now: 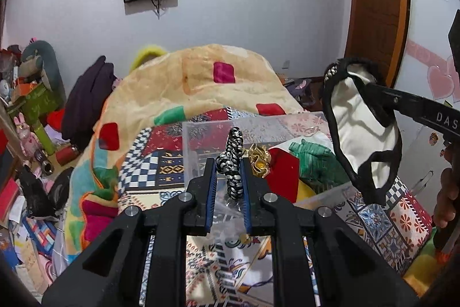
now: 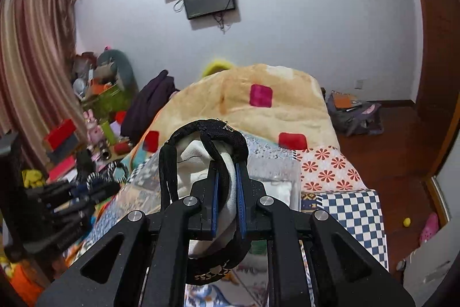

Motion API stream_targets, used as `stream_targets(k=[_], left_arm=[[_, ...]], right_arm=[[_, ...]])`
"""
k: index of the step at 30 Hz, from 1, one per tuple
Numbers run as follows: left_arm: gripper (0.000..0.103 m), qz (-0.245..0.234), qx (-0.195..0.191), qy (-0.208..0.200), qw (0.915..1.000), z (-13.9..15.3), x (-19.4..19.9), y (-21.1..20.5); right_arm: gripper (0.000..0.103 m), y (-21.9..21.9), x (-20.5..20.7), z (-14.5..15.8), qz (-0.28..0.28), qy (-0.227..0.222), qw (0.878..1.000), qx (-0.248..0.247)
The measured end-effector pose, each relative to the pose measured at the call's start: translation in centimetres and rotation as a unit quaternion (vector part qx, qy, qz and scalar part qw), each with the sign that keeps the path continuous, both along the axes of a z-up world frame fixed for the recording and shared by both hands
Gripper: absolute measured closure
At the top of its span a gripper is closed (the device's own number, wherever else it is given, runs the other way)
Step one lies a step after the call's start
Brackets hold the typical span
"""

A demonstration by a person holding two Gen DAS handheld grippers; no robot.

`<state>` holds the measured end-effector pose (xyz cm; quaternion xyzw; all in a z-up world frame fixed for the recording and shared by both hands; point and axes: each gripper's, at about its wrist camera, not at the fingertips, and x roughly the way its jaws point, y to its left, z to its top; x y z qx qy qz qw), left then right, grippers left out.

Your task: Organize soft objects

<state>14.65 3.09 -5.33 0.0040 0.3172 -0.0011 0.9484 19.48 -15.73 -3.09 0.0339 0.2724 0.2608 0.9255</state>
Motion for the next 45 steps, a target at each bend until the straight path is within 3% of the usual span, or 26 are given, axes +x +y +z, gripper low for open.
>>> stream_targets(k=[12, 15, 17, 19, 26, 28, 33, 36, 40, 45], left_arm=[[0.087, -0.009, 0.006, 0.065, 0.9978, -3.6, 3.7, -0.8], [0.065, -0.012, 0.012, 0.066, 0.9977, -3.9, 3.6, -1.2], [0.055, -0.011, 0.018, 0.057, 0.9982, -3.7, 3.2, -1.4], [0.054, -0.014, 0.016, 0.051, 0.9985, -3.4, 2.9, -1.4], [0.050, -0.013, -0.001, 0.013, 0.9998, -0.8, 0.6, -1.2], [0.050, -0.013, -0.002, -0.004, 0.9999, 0.2, -0.2, -1.3], [0.048, -0.012, -0.008, -0.052, 0.9985, 3.3, -3.0, -1.5], [0.040, -0.014, -0.019, -0.082, 0.9963, 4.9, -4.9, -1.7], [0.029, -0.021, -0.026, -0.109, 0.9934, 6.1, -7.0, -2.0], [0.010, -0.021, -0.026, -0.134, 0.9905, 6.5, -9.3, -2.6]], right_arm=[[0.090, 2.3, 3.8, -4.9, -0.010, 0.066, 0.996, -0.053], [0.087, 2.7, 3.8, -5.6, -0.010, 0.066, 0.994, -0.081], [0.079, 2.6, 3.8, -5.8, -0.012, 0.068, 0.993, -0.097], [0.067, 2.5, 3.6, -5.8, -0.009, 0.071, 0.993, -0.098], [0.058, 1.2, 1.9, -3.6, 0.002, 0.047, 0.995, -0.090], [0.051, 0.7, 0.6, -2.1, 0.007, 0.028, 0.996, -0.081], [0.050, 0.3, -2.4, 1.2, 0.020, -0.020, 0.998, -0.061], [0.044, 0.0, -4.5, 3.0, 0.027, -0.047, 0.997, -0.047], [0.017, -0.4, -7.2, 4.4, 0.033, -0.079, 0.996, -0.035], [0.009, -0.6, -8.9, 4.4, 0.027, -0.099, 0.994, -0.030]])
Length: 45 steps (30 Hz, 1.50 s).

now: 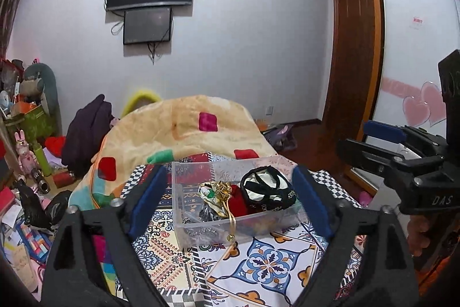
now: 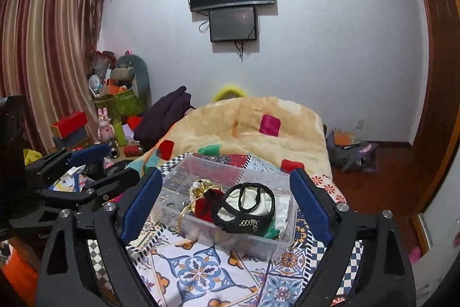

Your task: Organize soft objects

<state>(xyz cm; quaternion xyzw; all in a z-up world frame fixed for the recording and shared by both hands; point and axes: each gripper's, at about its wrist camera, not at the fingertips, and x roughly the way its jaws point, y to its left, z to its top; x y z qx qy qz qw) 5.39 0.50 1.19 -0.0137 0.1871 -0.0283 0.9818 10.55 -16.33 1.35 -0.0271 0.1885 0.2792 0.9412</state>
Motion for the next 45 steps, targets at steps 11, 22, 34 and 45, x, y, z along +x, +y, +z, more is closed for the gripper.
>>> stream_targets(k=[11, 22, 34, 45], left_arm=[[0.001, 0.012, -0.007, -0.022, 0.9996, -0.4, -2.1, -0.3], [0.000, 0.014, -0.005, -0.022, 0.9996, -0.8, -2.1, -0.4], [0.000, 0.017, -0.006, -0.025, 0.9995, -0.9, -2.1, -0.1], [0.000, 0.016, -0.003, -0.026, 0.9995, -0.9, -2.2, -0.3]], right_arm=[[0.000, -0.9, -2.9, -0.8, -0.017, -0.051, 0.998, 0.011], [0.000, -1.0, -3.5, -1.4, -0.015, -0.056, 0.998, 0.012], [0.000, -1.0, -3.9, -1.4, -0.014, -0.058, 0.998, 0.014], [0.000, -1.1, -3.9, -1.3, -0.013, -0.055, 0.998, 0.017]])
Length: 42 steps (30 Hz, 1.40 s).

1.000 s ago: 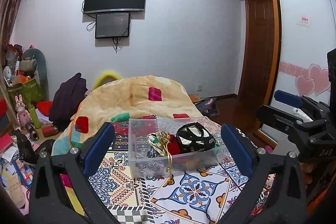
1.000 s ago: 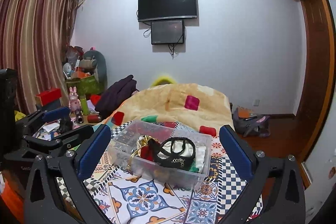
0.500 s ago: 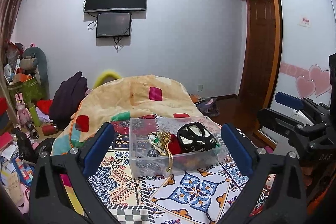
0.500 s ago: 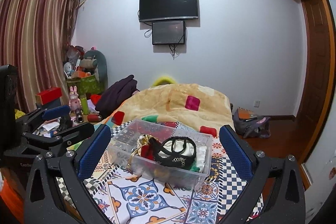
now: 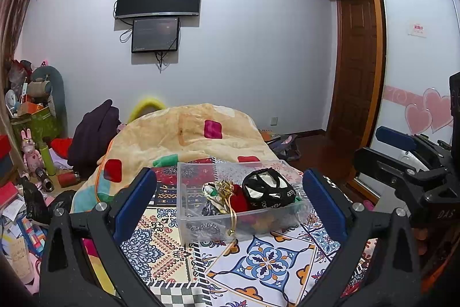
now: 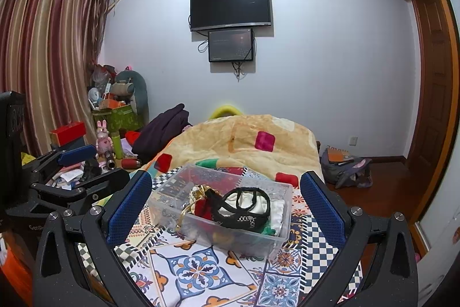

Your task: Organize soft objects

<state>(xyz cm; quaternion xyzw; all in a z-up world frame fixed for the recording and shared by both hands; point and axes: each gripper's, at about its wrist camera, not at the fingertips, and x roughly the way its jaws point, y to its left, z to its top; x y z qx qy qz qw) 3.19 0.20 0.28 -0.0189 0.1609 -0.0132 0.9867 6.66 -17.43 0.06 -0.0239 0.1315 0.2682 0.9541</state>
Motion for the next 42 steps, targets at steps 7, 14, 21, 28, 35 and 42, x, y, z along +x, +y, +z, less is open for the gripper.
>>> stream_targets(k=[7, 14, 21, 28, 35, 42], left_arm=[[0.000, 0.000, -0.002, -0.001, 1.0000, -0.02, -0.04, -0.06], [0.000, 0.000, -0.002, -0.002, 1.0000, -0.02, -0.10, -0.07], [0.000, -0.002, -0.004, 0.002, 1.0000, 0.17, 0.02, -0.13], [0.000, -0.002, -0.006, 0.001, 1.0000, 0.33, -0.04, 0.00], [0.000, -0.007, -0.015, 0.005, 0.9998, 0.40, 0.02, 0.30], [0.000, -0.009, -0.016, 0.005, 0.9998, 0.44, -0.01, 0.31]], right_arm=[[0.000, -0.04, -0.10, 0.20, -0.001, 0.001, 1.000, 0.002], [0.000, -0.06, -0.18, 0.25, -0.002, 0.002, 1.000, 0.004], [0.000, -0.06, -0.18, 0.30, -0.001, 0.003, 1.000, 0.005], [0.000, 0.20, -0.18, 0.20, 0.000, 0.007, 1.000, 0.005], [0.000, 0.12, -0.11, 0.13, -0.001, 0.010, 1.000, 0.007], [0.000, 0.23, -0.14, 0.06, 0.000, 0.014, 1.000, 0.008]])
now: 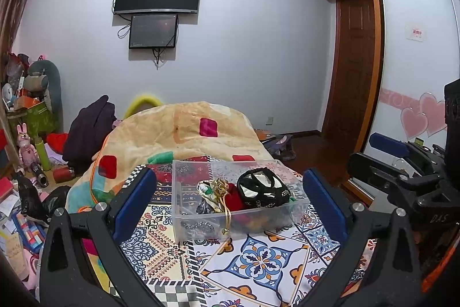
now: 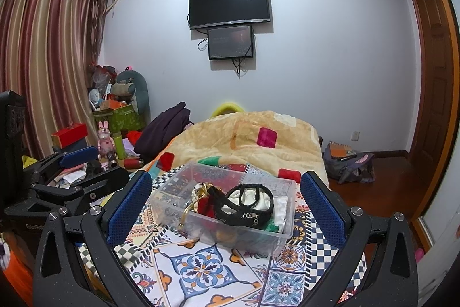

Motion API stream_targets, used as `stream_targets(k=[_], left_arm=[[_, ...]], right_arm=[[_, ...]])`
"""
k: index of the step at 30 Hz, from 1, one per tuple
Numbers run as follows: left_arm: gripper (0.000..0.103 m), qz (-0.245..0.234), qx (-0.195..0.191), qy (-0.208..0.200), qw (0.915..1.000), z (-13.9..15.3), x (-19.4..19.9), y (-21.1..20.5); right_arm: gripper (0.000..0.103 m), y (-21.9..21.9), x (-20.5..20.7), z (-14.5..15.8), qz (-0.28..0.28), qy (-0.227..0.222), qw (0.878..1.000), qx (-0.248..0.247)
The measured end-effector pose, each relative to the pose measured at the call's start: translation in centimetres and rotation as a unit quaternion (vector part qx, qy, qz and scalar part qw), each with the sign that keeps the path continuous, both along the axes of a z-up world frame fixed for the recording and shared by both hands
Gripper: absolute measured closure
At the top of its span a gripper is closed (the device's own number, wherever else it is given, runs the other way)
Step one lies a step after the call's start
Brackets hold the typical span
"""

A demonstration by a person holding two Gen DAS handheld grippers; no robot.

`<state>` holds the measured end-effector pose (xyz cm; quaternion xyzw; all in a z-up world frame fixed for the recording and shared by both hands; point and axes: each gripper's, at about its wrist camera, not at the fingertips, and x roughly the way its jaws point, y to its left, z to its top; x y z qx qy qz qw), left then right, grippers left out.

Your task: Organize soft objects

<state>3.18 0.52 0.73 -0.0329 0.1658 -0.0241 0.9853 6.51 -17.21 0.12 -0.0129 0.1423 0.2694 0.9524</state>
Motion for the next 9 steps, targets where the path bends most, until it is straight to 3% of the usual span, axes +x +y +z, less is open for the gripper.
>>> stream_targets(k=[9], left_arm=[[0.000, 0.002, 0.001, 0.002, 1.0000, 0.11, -0.04, 0.03]], right_arm=[[0.000, 0.05, 0.06, -0.07, 0.000, 0.002, 1.000, 0.001]])
